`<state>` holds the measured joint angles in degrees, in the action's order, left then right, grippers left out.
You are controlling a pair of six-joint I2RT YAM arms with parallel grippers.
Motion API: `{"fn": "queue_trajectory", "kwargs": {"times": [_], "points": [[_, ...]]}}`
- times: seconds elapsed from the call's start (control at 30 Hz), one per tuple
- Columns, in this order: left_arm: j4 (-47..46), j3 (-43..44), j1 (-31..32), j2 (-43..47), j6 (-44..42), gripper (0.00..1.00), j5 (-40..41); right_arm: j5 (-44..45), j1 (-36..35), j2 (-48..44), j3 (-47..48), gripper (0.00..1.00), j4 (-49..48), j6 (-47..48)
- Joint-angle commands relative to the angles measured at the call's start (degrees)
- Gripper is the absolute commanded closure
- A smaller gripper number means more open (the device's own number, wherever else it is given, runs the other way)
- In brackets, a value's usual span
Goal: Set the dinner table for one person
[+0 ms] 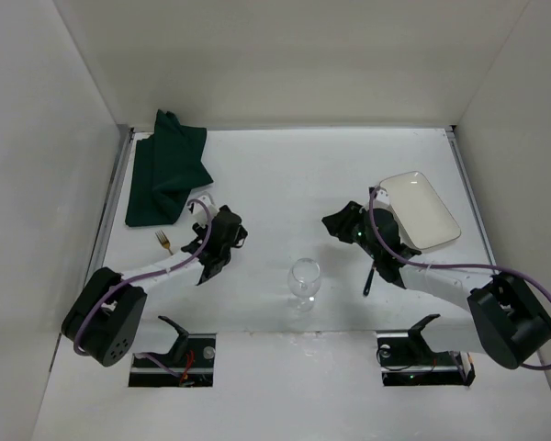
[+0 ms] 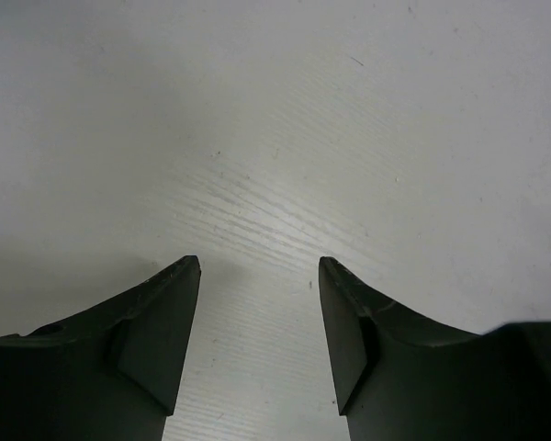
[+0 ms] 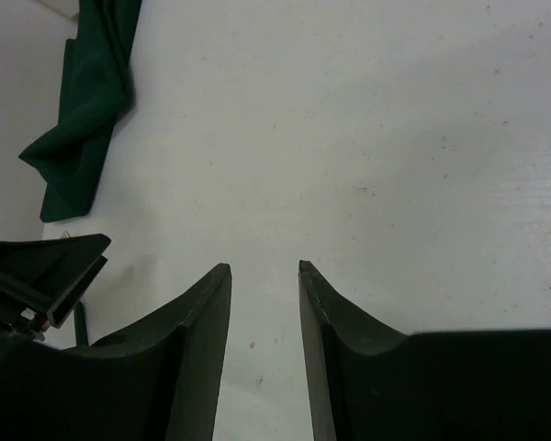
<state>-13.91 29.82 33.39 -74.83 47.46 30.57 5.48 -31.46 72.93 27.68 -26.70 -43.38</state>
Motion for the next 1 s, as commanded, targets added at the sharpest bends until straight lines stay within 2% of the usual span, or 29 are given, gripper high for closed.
{"fn": "queue_trajectory", "kwargs": {"times": [0.0,0.3,0.37,0.47,0.53,0.63,0.83,0.97], "points": [[-0.94,2.17,-0.12,0.21,-0.62,0.47,1.69,-0.82,0.48,-0.06,0.88,0.59,-3.27,-0.13],[-1.47,6.90,-4.42,-3.39,-0.62,0.46,1.43,-0.46,0.13,-0.41,0.71,0.60,-3.71,-0.13],[-1.47,9.01,-4.95,-4.79,-0.97,0.46,2.13,-1.08,0.13,-0.33,0.88,0.68,-3.28,0.04],[-1.29,12.26,-7.32,-6.99,-1.41,0.46,3.62,-0.56,0.13,-1.20,0.71,0.89,-3.01,0.22],[-1.03,14.37,-9.34,-8.40,-1.15,0.46,4.85,-0.99,0.13,-1.21,0.71,0.93,-2.57,0.05],[-1.03,17.19,-13.03,-11.03,-0.35,0.45,6.96,-0.47,0.13,-1.73,1.06,0.90,-1.78,0.39],[-1.47,21.85,-18.40,-15.43,0.79,0.44,6.70,-0.47,0.04,-1.29,1.15,0.67,-2.39,0.40],[-1.12,26.51,-21.30,-21.05,1.05,0.45,3.98,-0.90,0.04,-0.42,1.58,0.62,-2.31,0.48]]}}
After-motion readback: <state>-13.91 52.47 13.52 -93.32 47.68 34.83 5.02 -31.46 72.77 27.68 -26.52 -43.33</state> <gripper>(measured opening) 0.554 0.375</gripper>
